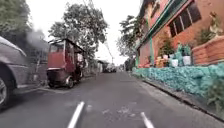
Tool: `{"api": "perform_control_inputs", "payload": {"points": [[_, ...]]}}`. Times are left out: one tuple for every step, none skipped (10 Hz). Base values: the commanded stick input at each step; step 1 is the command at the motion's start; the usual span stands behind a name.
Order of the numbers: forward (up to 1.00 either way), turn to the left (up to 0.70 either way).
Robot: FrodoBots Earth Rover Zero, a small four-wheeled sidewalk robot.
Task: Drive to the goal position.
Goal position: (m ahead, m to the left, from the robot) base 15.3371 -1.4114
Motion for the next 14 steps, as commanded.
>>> {"api": "perform_control_inputs", "payload": {"points": [[0.7,0.0],[0.7,0.0],[0.7,0.0],[0.7,0.0],[0.7,0.0],[0.7,0.0],[0.7,0.0],[0.7,0.0],[0.7,0.0],[0.7,0.0],[0.7,0.0],[0.7,0.0],[0.7,0.0],[0.7,0.0]]}}
